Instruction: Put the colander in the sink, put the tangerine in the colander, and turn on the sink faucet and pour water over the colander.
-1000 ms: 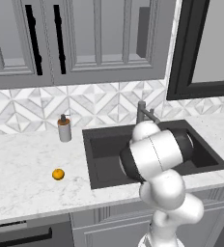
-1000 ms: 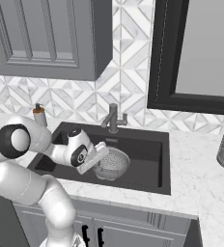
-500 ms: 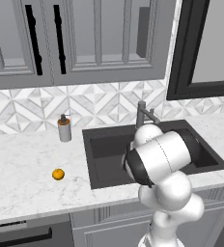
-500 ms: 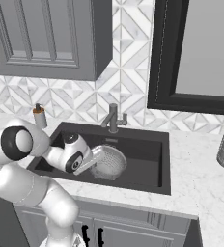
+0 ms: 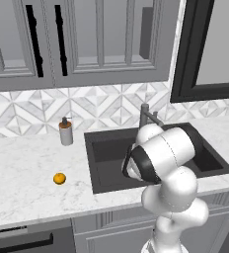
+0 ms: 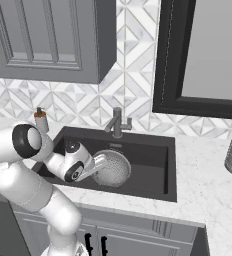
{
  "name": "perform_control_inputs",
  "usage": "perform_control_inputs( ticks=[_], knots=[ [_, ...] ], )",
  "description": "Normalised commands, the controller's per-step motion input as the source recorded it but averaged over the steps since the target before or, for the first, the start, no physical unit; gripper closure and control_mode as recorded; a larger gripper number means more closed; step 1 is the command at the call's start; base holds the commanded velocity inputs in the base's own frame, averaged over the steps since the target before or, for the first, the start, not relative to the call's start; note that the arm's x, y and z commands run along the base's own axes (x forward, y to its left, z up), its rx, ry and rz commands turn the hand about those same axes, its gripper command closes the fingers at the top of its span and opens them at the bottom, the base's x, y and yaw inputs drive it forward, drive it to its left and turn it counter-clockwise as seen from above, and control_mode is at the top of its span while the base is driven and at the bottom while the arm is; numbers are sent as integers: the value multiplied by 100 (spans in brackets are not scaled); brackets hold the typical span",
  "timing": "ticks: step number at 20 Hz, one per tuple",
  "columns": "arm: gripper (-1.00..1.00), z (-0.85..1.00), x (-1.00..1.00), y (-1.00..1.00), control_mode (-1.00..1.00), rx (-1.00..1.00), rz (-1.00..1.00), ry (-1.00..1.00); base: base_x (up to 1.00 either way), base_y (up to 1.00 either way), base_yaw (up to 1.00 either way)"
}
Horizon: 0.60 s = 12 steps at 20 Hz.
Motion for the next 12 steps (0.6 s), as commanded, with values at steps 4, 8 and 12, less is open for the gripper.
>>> perform_control_inputs(
  ticks=[4,8,12],
  knots=[
    [100,-9,10,51,-100,5,-33,-1,0,0,0],
    [-100,0,0,54,-100,8,-30,-2,0,0,0],
    [-100,6,0,54,-100,8,-29,-1,0,0,0]
  ],
)
